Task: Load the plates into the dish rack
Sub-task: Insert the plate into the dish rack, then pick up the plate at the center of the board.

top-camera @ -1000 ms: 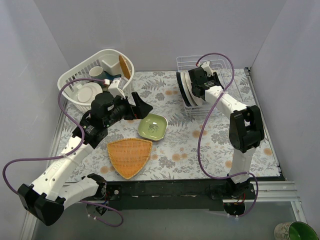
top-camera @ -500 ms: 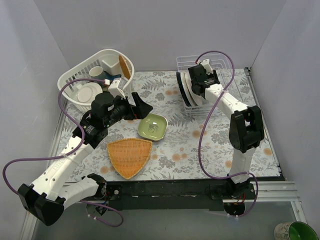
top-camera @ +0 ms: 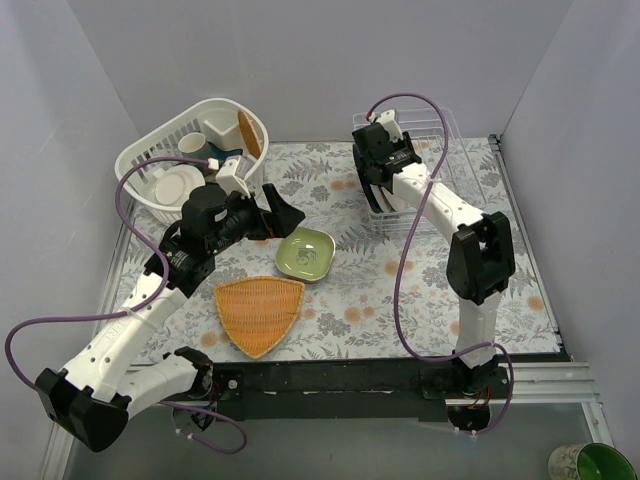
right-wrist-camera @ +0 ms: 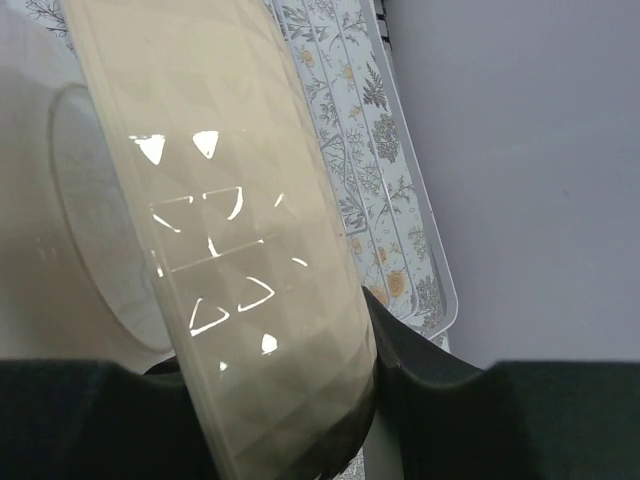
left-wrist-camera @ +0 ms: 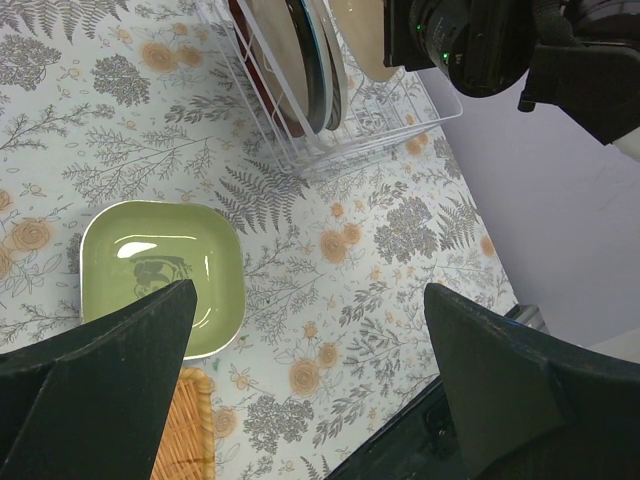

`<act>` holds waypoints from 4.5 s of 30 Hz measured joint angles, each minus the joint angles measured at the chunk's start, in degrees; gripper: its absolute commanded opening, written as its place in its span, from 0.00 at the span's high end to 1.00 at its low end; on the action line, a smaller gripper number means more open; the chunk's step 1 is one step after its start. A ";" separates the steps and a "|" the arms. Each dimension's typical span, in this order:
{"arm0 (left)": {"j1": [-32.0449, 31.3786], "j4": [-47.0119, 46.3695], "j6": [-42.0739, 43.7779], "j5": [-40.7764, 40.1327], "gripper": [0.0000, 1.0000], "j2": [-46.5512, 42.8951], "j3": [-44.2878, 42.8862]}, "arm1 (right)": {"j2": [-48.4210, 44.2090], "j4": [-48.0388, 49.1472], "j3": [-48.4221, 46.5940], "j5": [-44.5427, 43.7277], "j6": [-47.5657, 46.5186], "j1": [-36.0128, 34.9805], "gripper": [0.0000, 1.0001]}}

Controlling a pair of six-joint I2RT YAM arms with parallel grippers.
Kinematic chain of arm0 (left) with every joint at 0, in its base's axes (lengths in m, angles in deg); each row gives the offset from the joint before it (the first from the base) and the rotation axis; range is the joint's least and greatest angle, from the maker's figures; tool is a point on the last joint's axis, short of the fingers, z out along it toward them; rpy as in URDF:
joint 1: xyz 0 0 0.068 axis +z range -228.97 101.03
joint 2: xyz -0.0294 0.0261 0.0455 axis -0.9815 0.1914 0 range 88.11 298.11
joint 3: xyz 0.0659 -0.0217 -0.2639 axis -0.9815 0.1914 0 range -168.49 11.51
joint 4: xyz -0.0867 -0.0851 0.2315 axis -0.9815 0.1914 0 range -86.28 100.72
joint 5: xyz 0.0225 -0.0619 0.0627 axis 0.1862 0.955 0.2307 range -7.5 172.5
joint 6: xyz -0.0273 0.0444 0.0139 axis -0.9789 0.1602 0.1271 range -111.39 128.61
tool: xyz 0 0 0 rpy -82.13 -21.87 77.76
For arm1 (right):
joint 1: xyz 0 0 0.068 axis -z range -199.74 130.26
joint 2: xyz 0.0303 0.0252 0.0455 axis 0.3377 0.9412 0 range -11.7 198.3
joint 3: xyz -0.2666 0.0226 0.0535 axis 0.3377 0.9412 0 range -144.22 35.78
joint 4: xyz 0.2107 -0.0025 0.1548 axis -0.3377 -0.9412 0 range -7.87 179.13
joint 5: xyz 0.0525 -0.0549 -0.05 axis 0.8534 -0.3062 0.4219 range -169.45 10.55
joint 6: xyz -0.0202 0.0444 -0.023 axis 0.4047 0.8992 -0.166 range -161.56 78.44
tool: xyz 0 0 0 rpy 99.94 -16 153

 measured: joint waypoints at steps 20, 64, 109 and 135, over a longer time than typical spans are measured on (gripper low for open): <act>0.11 0.92 1.05 0.02 0.02 -0.74 0.31 | 6.12 -7.23 -1.79 -1.90 6.49 -0.68 0.99; 0.37 0.90 0.57 0.24 0.02 -0.79 0.31 | 1.90 -6.38 3.17 7.89 4.59 -0.90 0.36; 0.37 0.87 -0.44 0.20 0.02 -1.66 0.50 | -10.05 2.86 4.11 32.11 3.39 -0.94 0.33; 0.37 1.31 0.48 -9.84 0.19 10.32 9.57 | -36.76 0.61 24.37 48.22 9.55 -0.94 0.32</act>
